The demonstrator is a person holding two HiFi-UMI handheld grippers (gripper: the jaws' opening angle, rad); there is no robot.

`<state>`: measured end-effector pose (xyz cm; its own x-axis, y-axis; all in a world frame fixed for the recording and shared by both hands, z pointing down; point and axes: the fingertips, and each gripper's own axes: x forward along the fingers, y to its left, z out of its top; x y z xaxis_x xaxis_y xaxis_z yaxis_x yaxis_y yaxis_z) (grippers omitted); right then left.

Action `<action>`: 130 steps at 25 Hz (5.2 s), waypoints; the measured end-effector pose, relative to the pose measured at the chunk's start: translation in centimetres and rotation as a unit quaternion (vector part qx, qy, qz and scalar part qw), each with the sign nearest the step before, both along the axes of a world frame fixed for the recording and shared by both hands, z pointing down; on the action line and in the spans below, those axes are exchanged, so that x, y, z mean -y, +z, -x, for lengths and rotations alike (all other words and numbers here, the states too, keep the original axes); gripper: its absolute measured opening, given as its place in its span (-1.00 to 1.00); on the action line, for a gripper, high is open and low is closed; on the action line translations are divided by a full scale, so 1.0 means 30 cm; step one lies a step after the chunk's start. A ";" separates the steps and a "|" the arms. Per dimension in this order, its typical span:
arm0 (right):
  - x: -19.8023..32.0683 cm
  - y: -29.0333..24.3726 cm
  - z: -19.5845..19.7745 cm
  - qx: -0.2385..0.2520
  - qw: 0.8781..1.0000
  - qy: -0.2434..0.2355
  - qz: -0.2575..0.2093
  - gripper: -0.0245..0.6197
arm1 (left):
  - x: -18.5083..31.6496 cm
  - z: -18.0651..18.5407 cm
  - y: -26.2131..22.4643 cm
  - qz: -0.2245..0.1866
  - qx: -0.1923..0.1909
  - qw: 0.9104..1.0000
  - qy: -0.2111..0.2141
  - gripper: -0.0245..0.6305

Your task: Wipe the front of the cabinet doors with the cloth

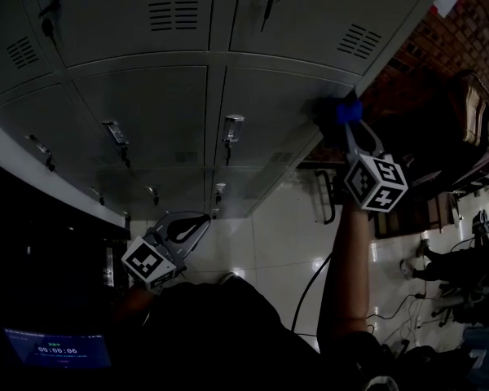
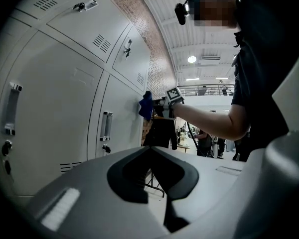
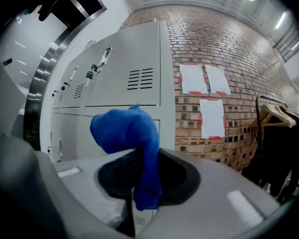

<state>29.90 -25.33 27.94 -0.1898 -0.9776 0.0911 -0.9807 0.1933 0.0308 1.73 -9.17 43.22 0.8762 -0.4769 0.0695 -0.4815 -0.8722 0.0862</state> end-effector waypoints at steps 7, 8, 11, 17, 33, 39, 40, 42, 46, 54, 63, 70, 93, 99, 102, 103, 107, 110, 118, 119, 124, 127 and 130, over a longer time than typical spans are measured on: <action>-0.057 0.113 0.284 0.004 0.997 -0.082 0.010 -0.70 | -0.044 0.087 -0.001 0.001 0.001 1.000 -0.014 -0.92; -0.058 0.130 0.327 0.004 0.995 -0.094 0.015 -0.70 | -0.050 0.103 0.000 0.003 0.002 1.000 -0.017 -0.92; -0.053 0.152 0.448 0.001 0.992 -0.123 0.020 -0.70 | -0.063 0.155 0.010 0.004 0.003 1.000 -0.030 -0.92; -0.010 0.153 0.626 -0.009 0.987 -0.159 0.019 -0.70 | -0.093 0.229 0.011 0.006 -0.001 0.998 -0.056 -0.91; 0.091 0.179 0.700 -0.020 0.986 -0.163 0.021 -0.70 | -0.139 0.326 0.026 0.016 0.014 0.995 -0.098 -0.92; 0.096 0.198 0.551 -0.020 0.991 -0.131 0.028 -0.70 | -0.121 0.267 0.014 0.009 0.014 0.997 -0.080 -0.92; 0.097 0.200 0.524 -0.019 0.992 -0.124 0.029 -0.70 | -0.118 0.258 0.016 0.008 0.014 0.997 -0.077 -0.92; 0.099 0.203 0.470 -0.020 0.993 -0.112 0.029 -0.70 | -0.110 0.238 0.020 0.009 0.016 0.997 -0.071 -0.92; 0.095 0.200 0.353 -0.019 0.995 -0.088 0.030 -0.70 | -0.102 0.181 0.010 0.009 0.017 0.998 -0.061 -0.92; 0.093 0.215 0.113 -0.017 0.999 -0.035 0.037 -0.70 | -0.086 0.076 0.015 0.014 0.014 0.999 -0.040 -0.92; 0.086 0.246 -0.116 0.000 0.999 0.025 0.043 -0.70 | -0.079 0.028 0.039 0.018 0.020 0.999 -0.034 -0.92; 0.023 0.283 -0.092 0.005 0.999 0.028 0.047 -0.70 | -0.094 0.033 0.055 0.020 0.021 0.999 -0.030 -0.92; 0.084 0.414 0.765 -0.021 0.980 -0.181 0.083 -0.70 | -0.153 0.335 0.067 0.024 0.020 0.994 -0.108 -0.92; 0.087 0.419 0.720 -0.031 0.981 -0.173 0.085 -0.70 | -0.136 0.318 0.065 0.030 0.015 0.994 -0.100 -0.92; 0.093 0.423 0.656 -0.030 0.984 -0.155 0.086 -0.70 | -0.124 0.294 0.058 0.028 0.013 0.995 -0.092 -0.92; 0.095 0.425 0.632 -0.028 0.984 -0.152 0.087 -0.70 | -0.119 0.285 0.056 0.027 0.013 0.996 -0.089 -0.92; 0.099 0.429 0.524 -0.028 0.987 -0.129 0.091 -0.70 | -0.099 0.252 0.052 0.024 0.013 0.997 -0.079 -0.91; 0.100 0.435 0.445 -0.025 0.989 -0.113 0.093 -0.70 | -0.091 0.230 0.061 0.024 0.017 0.997 -0.070 -0.92; 0.101 0.462 0.239 -0.026 0.993 -0.063 0.099 -0.70 | -0.078 0.169 0.063 0.028 0.018 0.998 -0.056 -0.92; 0.101 0.466 0.216 -0.027 0.993 -0.057 0.100 -0.70 | -0.078 0.161 0.064 0.029 0.018 0.998 -0.053 -0.92; 0.108 0.486 0.115 -0.037 0.993 -0.040 0.103 -0.70 | -0.070 0.141 0.083 0.027 0.020 0.998 -0.051 -0.92; 0.105 0.498 0.060 -0.041 0.993 -0.025 0.107 -0.70 | -0.072 0.124 0.070 0.030 0.019 0.998 -0.048 -0.92; 0.101 0.508 0.007 -0.042 0.993 -0.007 0.110 -0.70 | -0.075 0.122 0.076 0.028 0.021 0.998 -0.047 -0.92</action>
